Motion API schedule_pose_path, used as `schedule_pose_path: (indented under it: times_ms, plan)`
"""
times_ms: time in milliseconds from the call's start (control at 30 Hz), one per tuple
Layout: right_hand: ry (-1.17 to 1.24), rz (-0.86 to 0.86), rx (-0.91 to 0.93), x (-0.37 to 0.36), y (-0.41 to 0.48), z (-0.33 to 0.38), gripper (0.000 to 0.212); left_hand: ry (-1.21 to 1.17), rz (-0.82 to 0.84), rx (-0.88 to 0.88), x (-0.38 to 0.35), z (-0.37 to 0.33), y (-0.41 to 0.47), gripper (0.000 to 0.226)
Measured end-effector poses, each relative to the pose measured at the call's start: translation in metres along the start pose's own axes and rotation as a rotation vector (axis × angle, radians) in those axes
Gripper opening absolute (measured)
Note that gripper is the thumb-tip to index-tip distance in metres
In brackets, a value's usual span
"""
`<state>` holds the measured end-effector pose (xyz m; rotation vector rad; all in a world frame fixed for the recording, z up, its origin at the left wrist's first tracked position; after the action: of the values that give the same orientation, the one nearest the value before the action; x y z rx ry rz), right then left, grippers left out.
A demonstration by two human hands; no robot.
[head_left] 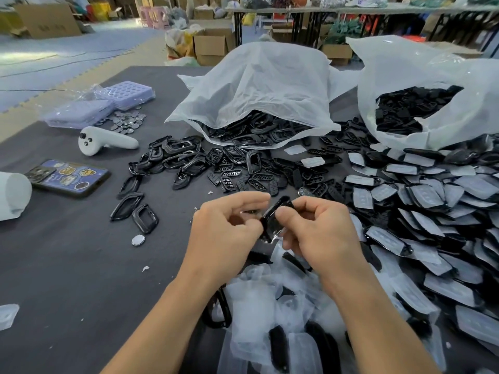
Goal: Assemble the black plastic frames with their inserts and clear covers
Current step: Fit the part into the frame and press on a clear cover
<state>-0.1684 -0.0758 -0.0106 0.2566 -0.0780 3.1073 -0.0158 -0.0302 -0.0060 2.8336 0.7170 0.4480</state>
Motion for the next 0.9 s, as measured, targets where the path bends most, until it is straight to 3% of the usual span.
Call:
schedule_pose_path:
  times_ms: [100,167,333,433,533,600,767,900]
  plan:
    - [-0.095,0.065,0.050,-0.001,-0.003,0.000,0.016,0.033,0.187,0.068,0.001,0.002,0.004,0.035]
    - [-0.203,0.047,0.114,-0.002,-0.005,0.000,0.017,0.087,0.223,0.095,0.003,0.004,0.005,0.033]
    - [-0.277,-0.168,0.300,-0.001,-0.009,0.002,0.010,-0.002,-0.127,0.255,0.011,0.007,0.013,0.032]
    - [-0.528,-0.096,0.368,-0.008,-0.012,-0.002,0.021,-0.176,-0.273,0.390,0.023,0.013,0.023,0.034]
    - [-0.708,0.048,0.384,-0.020,-0.016,-0.007,0.041,-0.299,-0.311,0.461,0.028,0.016,0.027,0.040]
    - [-0.701,0.030,0.329,-0.019,-0.016,-0.007,0.048,-0.341,-0.302,0.476,0.028,0.016,0.027,0.039]
    - [-0.749,-0.144,0.410,-0.010,-0.009,-0.007,0.015,-0.357,-0.229,0.455,0.020,0.015,0.025,0.041]
    - [-0.503,-0.181,0.347,-0.005,-0.005,-0.005,0.013,-0.331,-0.153,0.436,0.015,0.014,0.019,0.042]
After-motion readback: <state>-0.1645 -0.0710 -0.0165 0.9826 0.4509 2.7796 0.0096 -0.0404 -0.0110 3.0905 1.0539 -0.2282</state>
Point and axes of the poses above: each hand's wrist, its own y-axis towards the middle knuckle, its own x-axis out of the back of the hand, z = x × y, the point moved 1 cm from there along y, towards the middle knuckle, and after that the axes turned 10 degrees about -z, right-handed, at the moved point
